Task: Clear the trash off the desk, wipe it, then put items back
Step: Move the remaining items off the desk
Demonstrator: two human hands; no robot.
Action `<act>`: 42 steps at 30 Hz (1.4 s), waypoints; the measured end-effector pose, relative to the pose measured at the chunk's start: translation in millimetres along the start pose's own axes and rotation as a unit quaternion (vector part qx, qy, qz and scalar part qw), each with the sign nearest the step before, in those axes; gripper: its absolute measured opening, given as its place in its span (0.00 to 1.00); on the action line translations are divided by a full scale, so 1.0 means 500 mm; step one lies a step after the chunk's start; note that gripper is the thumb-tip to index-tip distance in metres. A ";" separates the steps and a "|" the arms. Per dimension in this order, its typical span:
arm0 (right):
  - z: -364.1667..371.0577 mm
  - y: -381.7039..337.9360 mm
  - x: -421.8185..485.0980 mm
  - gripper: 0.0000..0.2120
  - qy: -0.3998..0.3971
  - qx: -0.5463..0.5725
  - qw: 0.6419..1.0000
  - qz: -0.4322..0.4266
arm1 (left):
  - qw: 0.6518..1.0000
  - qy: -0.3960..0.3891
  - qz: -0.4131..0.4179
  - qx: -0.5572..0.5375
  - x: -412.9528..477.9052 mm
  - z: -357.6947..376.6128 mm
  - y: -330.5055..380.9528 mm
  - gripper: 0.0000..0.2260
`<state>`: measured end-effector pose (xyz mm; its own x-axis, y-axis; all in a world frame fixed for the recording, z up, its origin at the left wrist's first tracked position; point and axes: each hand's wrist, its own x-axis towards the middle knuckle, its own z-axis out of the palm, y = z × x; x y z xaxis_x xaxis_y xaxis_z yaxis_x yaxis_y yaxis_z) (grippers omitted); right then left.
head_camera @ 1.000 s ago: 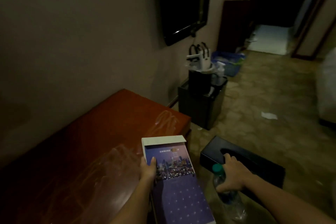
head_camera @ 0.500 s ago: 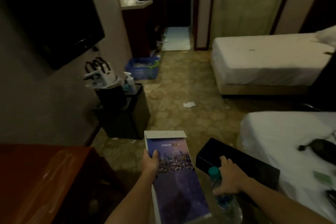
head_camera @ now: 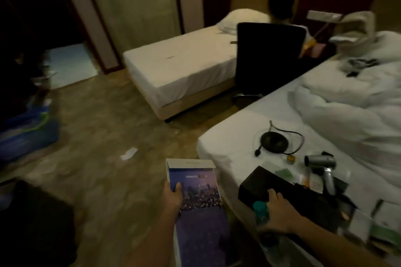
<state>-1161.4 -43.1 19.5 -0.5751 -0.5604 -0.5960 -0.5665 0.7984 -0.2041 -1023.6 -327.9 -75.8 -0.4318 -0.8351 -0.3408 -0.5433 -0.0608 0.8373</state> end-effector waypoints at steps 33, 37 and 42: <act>-0.183 0.675 0.141 0.42 0.055 0.358 0.867 0.342 | 0.875 -0.316 0.129 0.342 0.097 0.904 0.510 0.26; -0.212 0.758 0.175 0.51 0.099 0.342 0.876 0.326 | 0.883 -0.302 0.136 0.334 0.114 0.958 0.544 0.23; -0.207 0.778 0.207 0.45 0.086 0.342 0.882 0.313 | 0.872 -0.328 0.150 0.332 0.146 0.998 0.558 0.23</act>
<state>-1502.3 186.8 -41.2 -0.7636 0.0588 -0.6430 0.3479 0.8764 -0.3329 -1565.8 -132.9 -80.5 -0.8264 -0.2539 -0.5026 -0.5382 0.6183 0.5727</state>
